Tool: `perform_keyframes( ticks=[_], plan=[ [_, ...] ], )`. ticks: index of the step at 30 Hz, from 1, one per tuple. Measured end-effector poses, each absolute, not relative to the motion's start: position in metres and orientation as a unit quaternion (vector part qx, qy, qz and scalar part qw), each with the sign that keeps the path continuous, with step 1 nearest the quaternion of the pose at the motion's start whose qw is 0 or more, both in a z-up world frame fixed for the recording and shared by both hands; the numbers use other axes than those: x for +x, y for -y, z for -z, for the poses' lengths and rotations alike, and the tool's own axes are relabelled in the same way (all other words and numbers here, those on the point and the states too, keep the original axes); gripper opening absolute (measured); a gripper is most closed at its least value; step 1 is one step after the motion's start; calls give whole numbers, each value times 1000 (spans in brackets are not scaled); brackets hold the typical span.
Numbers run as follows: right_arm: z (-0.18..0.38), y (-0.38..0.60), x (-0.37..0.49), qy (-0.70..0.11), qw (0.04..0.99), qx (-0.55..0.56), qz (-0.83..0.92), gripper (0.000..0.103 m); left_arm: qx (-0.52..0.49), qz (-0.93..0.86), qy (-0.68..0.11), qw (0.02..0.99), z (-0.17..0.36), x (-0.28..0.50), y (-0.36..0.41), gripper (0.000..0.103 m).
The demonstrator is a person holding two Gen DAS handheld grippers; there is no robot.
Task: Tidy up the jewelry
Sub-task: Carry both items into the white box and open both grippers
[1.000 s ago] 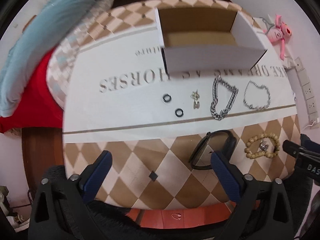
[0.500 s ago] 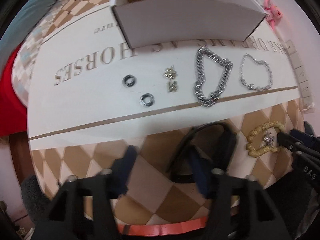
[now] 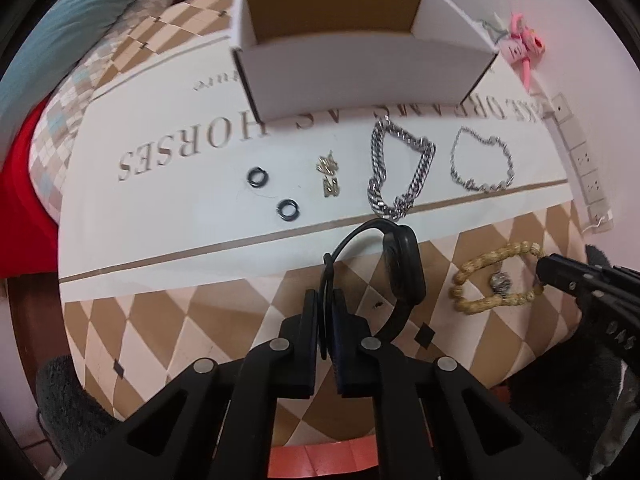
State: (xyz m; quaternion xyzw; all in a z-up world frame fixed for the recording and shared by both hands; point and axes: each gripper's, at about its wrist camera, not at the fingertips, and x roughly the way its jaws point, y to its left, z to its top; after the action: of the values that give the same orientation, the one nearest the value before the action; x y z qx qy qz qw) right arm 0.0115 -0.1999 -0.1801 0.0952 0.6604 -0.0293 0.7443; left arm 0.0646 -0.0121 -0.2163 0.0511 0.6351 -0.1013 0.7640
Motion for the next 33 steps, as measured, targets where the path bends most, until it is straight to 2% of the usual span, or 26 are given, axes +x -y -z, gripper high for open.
perform_keyframes(
  ticks=[9, 17, 19, 23, 27, 29, 33],
  plan=[
    [89, 191, 37, -601, 790, 120, -28, 9, 8, 111, -596, 796, 146, 73, -15, 3],
    [6, 189, 96, -515, 851, 84, -64, 9, -5, 114, -566, 816, 100, 147, 16, 4],
    [-1, 185, 116, -522, 847, 82, -63, 9, -10, 117, -567, 815, 98, 169, 18, 4],
    [5, 178, 159, -527, 844, 74, -70, 9, -28, 125, -590, 797, 113, 212, 23, 4],
    [35, 177, 194, -550, 828, 84, -67, 9, -42, 125, -619, 775, 136, 239, 28, 5],
    [51, 179, 205, -560, 820, 91, -67, 9, -51, 121, -631, 765, 146, 248, 29, 10],
    [75, 182, 222, -576, 808, 101, -73, 9, -67, 111, -650, 748, 157, 259, 32, 14]
  ],
)
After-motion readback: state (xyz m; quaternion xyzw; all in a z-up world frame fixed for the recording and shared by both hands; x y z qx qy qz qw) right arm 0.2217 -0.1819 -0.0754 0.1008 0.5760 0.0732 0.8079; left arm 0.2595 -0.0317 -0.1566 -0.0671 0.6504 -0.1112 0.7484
